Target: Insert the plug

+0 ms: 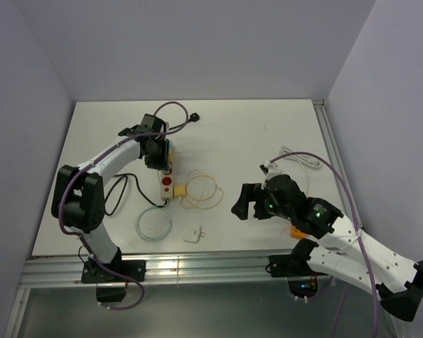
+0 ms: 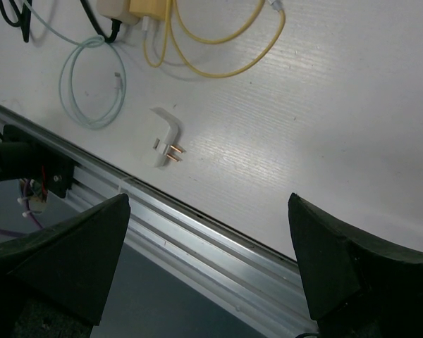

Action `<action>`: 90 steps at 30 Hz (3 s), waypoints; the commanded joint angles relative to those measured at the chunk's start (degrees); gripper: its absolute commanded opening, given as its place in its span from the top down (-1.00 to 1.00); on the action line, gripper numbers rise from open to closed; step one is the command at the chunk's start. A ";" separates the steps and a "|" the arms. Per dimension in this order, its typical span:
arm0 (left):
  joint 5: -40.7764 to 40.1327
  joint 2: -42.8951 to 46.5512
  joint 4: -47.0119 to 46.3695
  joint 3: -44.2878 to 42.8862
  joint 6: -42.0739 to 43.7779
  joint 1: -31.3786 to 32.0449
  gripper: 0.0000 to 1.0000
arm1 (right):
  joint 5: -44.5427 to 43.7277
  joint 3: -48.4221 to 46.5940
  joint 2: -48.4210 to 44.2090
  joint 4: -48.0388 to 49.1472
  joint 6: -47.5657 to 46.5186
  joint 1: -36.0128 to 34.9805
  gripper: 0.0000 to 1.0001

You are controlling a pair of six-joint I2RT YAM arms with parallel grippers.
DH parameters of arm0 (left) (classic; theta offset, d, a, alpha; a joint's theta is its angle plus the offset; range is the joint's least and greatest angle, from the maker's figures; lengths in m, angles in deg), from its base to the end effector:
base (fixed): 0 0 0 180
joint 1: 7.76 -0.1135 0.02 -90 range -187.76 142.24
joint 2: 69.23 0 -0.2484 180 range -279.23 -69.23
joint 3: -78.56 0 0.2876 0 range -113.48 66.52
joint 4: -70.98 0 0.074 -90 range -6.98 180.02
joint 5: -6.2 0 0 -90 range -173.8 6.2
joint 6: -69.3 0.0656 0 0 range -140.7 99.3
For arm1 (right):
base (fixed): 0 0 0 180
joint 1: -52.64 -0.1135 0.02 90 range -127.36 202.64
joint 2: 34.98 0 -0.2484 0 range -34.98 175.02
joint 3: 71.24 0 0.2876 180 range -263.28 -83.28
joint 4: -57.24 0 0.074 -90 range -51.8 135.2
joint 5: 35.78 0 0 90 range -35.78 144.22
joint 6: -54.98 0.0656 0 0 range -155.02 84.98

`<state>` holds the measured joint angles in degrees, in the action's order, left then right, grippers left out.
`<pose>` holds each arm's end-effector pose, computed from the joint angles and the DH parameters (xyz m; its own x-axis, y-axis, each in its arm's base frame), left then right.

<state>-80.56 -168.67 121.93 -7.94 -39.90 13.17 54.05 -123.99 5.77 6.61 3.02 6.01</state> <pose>0.3746 -0.1472 0.1689 -0.9170 -0.0008 -0.3989 0.0829 0.9778 -0.1927 0.1527 0.1614 0.2483 -0.7846 0.0668 -0.6164 -0.3071 0.8218 0.4799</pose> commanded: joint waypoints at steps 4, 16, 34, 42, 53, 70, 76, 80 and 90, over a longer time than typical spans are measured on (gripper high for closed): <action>0.18 3.46 0.11 0.80 -0.31 -0.10 0.99 | 1.13 -0.25 0.64 2.29 -0.16 -0.30 -1.00; 1.32 -0.32 0.28 -0.95 0.39 -0.10 0.99 | 1.48 -1.22 3.89 3.78 -1.04 -0.30 -1.00; 1.94 -5.05 1.51 -2.35 0.83 -0.10 0.99 | 1.40 -0.42 3.46 4.31 -1.04 -0.30 -1.00; 0.97 -6.82 5.29 -3.24 -0.04 -0.10 0.99 | 0.95 -0.51 1.88 3.69 -1.21 -0.30 -1.00; -4.03 -11.57 13.73 -9.04 -0.75 -0.01 0.99 | 1.75 -0.51 1.61 4.22 -2.45 -0.30 -1.00; -12.48 -17.19 17.07 -13.17 -2.95 4.82 0.99 | 2.80 -0.69 2.23 4.40 -4.73 -0.30 -1.00; -11.16 -19.13 14.97 -11.24 -2.86 4.56 1.00 | 2.98 -0.60 2.49 4.40 -5.08 -0.30 -1.00; -9.49 -18.86 11.72 -7.38 -3.03 4.12 0.99 | 2.71 -0.16 2.32 4.40 -5.08 -0.30 -1.00; -4.74 -17.55 6.70 0.62 -3.21 1.57 0.99 | 2.54 0.37 2.49 4.84 -5.17 -0.30 -1.00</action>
<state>-85.15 -177.10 128.43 -15.24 -43.12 15.38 56.96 -123.99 8.31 9.19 -1.46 6.01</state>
